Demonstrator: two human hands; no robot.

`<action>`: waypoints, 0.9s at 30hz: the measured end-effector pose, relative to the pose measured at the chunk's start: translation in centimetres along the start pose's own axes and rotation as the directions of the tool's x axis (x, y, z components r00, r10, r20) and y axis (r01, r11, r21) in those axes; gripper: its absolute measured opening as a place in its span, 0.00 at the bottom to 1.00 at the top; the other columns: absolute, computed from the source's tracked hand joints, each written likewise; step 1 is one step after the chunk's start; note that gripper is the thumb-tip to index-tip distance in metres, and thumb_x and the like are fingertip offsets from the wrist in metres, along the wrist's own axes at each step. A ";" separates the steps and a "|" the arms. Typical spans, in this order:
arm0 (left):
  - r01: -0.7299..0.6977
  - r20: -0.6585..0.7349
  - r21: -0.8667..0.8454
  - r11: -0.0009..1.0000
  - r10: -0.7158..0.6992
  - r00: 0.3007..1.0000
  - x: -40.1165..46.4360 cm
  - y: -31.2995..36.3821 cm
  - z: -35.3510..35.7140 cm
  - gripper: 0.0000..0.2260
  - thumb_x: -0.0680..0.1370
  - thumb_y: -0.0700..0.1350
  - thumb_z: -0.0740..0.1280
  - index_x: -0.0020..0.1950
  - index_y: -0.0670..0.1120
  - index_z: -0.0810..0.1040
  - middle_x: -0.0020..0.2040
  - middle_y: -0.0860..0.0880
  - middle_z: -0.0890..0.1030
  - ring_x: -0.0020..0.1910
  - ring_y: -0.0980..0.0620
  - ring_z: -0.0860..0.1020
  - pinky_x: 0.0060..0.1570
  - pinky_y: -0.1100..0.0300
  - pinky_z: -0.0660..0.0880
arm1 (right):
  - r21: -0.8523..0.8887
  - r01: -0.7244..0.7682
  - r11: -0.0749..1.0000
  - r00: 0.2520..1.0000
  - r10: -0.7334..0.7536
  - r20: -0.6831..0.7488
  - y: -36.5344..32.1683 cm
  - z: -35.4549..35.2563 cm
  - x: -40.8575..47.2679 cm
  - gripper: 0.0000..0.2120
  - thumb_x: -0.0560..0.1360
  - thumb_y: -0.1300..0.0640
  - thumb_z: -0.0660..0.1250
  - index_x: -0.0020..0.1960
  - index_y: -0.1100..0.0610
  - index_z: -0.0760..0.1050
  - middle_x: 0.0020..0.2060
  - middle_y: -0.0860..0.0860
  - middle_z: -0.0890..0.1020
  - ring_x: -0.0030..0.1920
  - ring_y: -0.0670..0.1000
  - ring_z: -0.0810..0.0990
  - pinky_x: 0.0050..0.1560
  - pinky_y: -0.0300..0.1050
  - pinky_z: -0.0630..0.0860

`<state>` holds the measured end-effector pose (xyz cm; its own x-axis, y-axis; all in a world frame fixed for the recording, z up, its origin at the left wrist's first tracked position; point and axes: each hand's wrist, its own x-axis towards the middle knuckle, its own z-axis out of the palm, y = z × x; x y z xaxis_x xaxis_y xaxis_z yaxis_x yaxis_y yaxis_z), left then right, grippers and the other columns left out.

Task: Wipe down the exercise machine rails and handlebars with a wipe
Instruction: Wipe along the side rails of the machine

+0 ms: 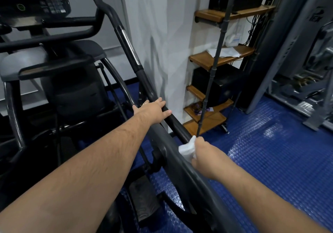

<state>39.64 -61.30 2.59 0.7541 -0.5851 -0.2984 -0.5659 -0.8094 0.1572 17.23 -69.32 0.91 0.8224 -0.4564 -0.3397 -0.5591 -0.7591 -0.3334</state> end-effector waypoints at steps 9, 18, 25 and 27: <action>-0.014 0.009 -0.102 0.995 0.015 1.000 0.1 -0.1 -0.4 0.22 0.85 0.51 0.45 0.80 0.58 0.55 0.80 0.61 0.50 0.77 0.45 0.58 0.70 0.28 0.47 | 0.045 -0.044 0.998 0.999 0.044 -0.006 -1.0 0.0 1.8 0.04 0.72 0.60 0.57 0.46 0.56 0.63 0.33 0.49 0.70 0.27 0.49 0.63 0.28 0.40 0.59; 0.073 0.017 -0.358 0.931 -0.071 0.997 2.1 -1.4 0.2 0.30 0.80 0.65 0.39 0.74 0.60 0.68 0.74 0.48 0.70 0.75 0.44 0.62 0.73 0.39 0.42 | 0.149 -0.126 0.981 0.990 0.114 0.087 -7.2 -3.0 7.1 0.11 0.78 0.57 0.63 0.58 0.59 0.75 0.51 0.56 0.83 0.53 0.60 0.82 0.49 0.49 0.75; -0.130 -0.059 -0.596 0.793 0.118 0.991 1.5 -3.4 -0.5 0.27 0.84 0.59 0.43 0.75 0.50 0.69 0.76 0.51 0.66 0.77 0.52 0.60 0.70 0.63 0.51 | 0.163 0.004 0.987 1.000 -0.005 0.007 -10.4 -2.8 12.8 0.23 0.79 0.55 0.64 0.74 0.54 0.66 0.66 0.54 0.75 0.66 0.56 0.77 0.57 0.49 0.75; -0.141 -0.122 -0.601 0.787 0.085 0.989 1.7 -4.3 0.1 0.26 0.84 0.59 0.44 0.75 0.51 0.69 0.76 0.50 0.67 0.77 0.50 0.59 0.75 0.57 0.50 | 0.169 0.045 0.985 0.999 -0.046 0.001 -10.7 -2.7 14.3 0.23 0.79 0.56 0.64 0.73 0.54 0.68 0.63 0.55 0.76 0.63 0.58 0.78 0.54 0.48 0.75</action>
<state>43.35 -58.82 1.32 0.7385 -0.6532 -0.1671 -0.3515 -0.5844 0.7314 35.25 -68.95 1.97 0.8470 -0.4206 -0.3251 -0.5313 -0.6895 -0.4922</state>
